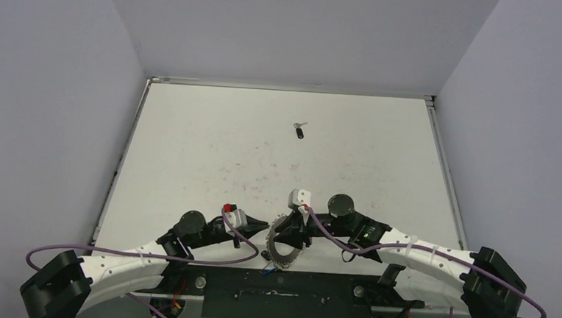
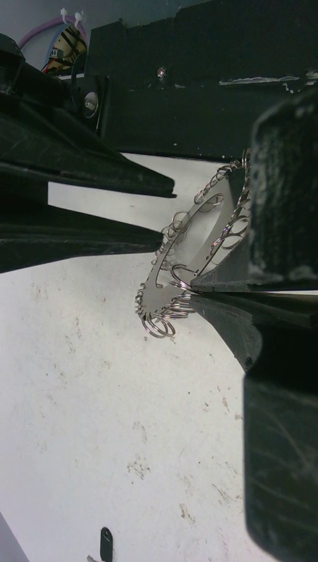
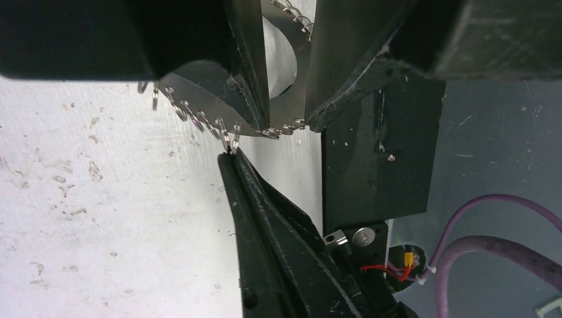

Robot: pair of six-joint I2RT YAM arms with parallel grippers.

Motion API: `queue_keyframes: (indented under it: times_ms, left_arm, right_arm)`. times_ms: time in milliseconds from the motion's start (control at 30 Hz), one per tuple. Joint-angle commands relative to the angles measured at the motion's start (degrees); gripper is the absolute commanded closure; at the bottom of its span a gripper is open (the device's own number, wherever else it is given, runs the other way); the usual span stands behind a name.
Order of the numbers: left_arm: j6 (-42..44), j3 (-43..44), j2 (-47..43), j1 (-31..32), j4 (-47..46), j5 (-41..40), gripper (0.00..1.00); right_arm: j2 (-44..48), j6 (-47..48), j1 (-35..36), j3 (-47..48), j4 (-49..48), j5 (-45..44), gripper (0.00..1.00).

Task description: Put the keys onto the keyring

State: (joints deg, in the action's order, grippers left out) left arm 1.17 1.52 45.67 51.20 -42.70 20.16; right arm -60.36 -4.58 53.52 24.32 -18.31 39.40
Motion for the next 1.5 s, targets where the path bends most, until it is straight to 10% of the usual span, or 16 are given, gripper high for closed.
queue_keyframes:
  times_ms: [0,1467]
  left_arm:
    - [-0.83,0.28,0.06,0.5,-3.96,-0.29,1.0]
    - [-0.89,1.02,0.21,1.14,-3.67,-0.39,1.0]
  right_arm:
    - [-1.5,3.78,2.78,-1.0,-5.64,-6.96,0.72]
    - [-8.2,2.39,4.67,-1.08,-15.17,-12.0,0.71]
